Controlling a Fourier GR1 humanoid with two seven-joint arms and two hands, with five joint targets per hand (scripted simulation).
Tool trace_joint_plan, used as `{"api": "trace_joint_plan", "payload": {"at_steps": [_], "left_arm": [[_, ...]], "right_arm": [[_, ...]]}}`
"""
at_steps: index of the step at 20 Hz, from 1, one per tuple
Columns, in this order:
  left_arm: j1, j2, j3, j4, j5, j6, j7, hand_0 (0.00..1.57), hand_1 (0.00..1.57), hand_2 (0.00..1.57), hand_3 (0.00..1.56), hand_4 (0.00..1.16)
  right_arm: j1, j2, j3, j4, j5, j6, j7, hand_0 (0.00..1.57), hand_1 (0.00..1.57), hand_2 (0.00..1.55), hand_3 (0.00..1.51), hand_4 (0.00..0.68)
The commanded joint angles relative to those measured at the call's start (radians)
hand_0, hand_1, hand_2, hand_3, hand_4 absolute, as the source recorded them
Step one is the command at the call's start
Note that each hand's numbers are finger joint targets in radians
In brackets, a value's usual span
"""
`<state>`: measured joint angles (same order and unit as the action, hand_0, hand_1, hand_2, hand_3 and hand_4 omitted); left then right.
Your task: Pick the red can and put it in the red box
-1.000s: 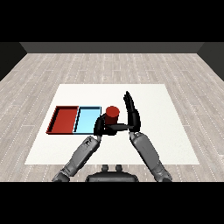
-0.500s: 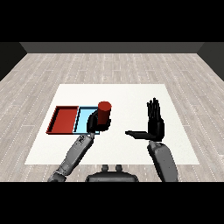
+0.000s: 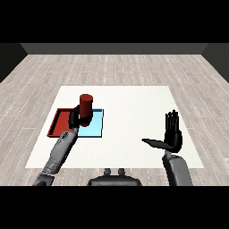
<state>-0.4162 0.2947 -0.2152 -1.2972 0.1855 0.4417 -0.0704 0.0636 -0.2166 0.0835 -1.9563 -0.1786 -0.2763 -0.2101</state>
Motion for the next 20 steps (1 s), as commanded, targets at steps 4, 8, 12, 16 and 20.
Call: {"api": "trace_joint_plan", "payload": {"at_steps": [4, 8, 12, 16, 20], "left_arm": [[-0.059, 0.175, 0.126, 0.249, -0.040, -0.046, 0.042, 1.57, 1.57, 1.57, 1.49, 1.14], [-0.039, 0.249, 0.182, 0.417, -0.067, -0.064, -0.025, 1.57, 1.57, 1.55, 1.48, 1.06], [-0.136, 0.237, 0.203, 0.637, -0.124, -0.031, -0.069, 1.57, 1.57, 1.54, 1.46, 1.02], [-0.234, 0.207, 0.218, 0.891, -0.139, -0.066, -0.099, 1.57, 1.57, 1.49, 1.40, 1.03], [-0.243, 0.157, 0.210, 1.026, -0.174, -0.052, -0.152, 1.40, 1.40, 1.34, 1.35, 0.92]], "right_arm": [[0.008, -0.004, -0.045, 0.093, -0.010, 0.029, -0.039, 0.00, 0.00, 0.00, 0.00, 0.000], [-0.004, 0.022, -0.019, 0.077, -0.008, 0.021, -0.024, 0.00, 0.00, 0.00, 0.00, 0.000], [0.007, -0.010, -0.051, 0.103, -0.023, 0.078, -0.054, 0.00, 0.00, 0.00, 0.00, 0.000], [-0.087, 0.050, 0.008, 0.214, 0.047, 0.041, -0.107, 0.00, 0.00, 0.00, 0.00, 0.000], [-0.140, 0.056, 0.009, 0.313, 0.114, -0.003, -0.094, 0.00, 0.00, 0.00, 0.00, 0.000]]}}
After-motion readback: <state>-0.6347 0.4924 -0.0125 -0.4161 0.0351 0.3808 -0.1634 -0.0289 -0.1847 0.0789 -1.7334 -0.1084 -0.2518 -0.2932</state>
